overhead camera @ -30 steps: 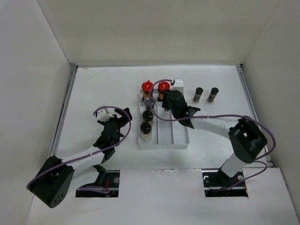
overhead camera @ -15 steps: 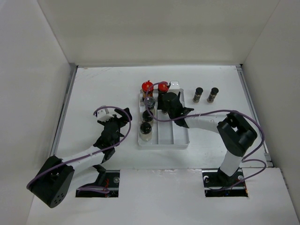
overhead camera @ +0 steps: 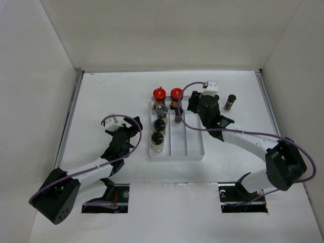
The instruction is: Organize the condiment bottles
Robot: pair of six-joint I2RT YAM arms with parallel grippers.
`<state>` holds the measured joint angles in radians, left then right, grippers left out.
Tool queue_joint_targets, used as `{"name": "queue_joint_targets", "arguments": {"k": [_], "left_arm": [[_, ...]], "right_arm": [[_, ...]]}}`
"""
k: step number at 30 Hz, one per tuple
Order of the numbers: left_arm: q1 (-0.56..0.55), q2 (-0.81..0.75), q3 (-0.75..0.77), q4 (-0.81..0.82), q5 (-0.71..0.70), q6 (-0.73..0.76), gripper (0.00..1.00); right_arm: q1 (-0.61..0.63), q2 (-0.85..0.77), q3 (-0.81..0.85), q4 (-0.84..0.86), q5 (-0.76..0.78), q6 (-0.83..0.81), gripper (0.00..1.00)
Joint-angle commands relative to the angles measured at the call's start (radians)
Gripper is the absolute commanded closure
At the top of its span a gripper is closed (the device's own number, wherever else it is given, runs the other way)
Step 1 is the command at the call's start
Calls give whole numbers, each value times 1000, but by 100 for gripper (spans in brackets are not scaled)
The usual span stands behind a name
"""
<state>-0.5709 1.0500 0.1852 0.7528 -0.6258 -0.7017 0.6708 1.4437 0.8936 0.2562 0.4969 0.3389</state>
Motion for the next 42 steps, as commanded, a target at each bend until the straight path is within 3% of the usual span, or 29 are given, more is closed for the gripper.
{"name": "queue_joint_targets", "arguments": {"k": [1,4,8,12,24,29,42], "left_arm": [[-10,4,39,49,-17,16,15],[-5,16,42,51,-9,11,15],[-13,4,39,51,-17,16,15],[-10,10,40,51,-11,13,15],[-7,25,42,60,-8,13,15],[-5,18,39,60,-17,19,15],[-14,31,46,60,-9,18,15]], "right_arm": [[-131,-26,-22,14,-3,-6,45],[-216,4,8,-35,5,-9,45],[-311,64,51,-57,8,-6,19],[-351,138,108,-60,-44,-8,16],[-397,279,195,-57,-63,-18,33],[-405,293,199,-54,-57,-15,49],[-232,-123,-67,-37,26,35,56]]}}
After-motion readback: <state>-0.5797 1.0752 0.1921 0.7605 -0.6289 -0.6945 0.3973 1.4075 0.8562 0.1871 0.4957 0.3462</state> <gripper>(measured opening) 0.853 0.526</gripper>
